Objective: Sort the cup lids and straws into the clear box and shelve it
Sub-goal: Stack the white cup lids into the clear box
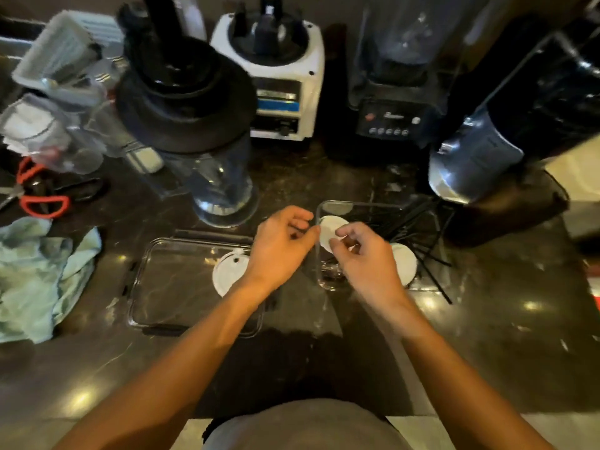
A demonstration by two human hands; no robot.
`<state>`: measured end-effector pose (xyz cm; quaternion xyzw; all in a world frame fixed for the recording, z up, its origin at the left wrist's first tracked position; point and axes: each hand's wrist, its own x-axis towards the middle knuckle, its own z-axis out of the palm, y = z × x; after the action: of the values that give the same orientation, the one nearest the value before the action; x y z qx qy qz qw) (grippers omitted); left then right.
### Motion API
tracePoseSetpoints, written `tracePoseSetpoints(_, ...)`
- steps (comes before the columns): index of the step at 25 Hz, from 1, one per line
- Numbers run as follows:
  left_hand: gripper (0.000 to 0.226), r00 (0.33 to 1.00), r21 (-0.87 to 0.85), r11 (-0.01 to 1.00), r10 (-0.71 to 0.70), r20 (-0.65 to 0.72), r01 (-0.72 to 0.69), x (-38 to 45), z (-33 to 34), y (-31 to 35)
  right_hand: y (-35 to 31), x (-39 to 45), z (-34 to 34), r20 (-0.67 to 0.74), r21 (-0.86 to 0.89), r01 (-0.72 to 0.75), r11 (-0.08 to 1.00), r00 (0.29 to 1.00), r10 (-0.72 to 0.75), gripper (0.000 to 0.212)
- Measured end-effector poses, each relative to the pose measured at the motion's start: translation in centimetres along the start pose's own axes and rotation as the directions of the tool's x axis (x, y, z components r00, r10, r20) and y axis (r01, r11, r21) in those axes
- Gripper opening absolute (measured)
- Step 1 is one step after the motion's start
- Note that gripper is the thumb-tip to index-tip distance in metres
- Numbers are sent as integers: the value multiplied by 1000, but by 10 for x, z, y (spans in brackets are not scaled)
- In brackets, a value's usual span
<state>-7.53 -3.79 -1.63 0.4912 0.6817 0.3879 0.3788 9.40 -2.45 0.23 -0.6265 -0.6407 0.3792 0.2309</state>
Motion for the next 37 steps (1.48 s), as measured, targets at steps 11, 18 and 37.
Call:
tracePoseSetpoints(11, 43, 894, 237, 969, -162, 417, 65, 3, 131, 47, 98, 20, -97, 112, -465, -113, 878, 976, 185, 32)
tracePoseSetpoints(18, 48, 912, 586, 810, -247, 327, 9, 7, 164, 50, 112, 37, -106, 198, -494, -5, 869, 973, 118, 29)
tracePoseSetpoints(37, 48, 937, -333, 898, -191, 292, 287, 19, 109, 57, 61, 57, -150, 380, -54, -38, 998, 923, 55, 22)
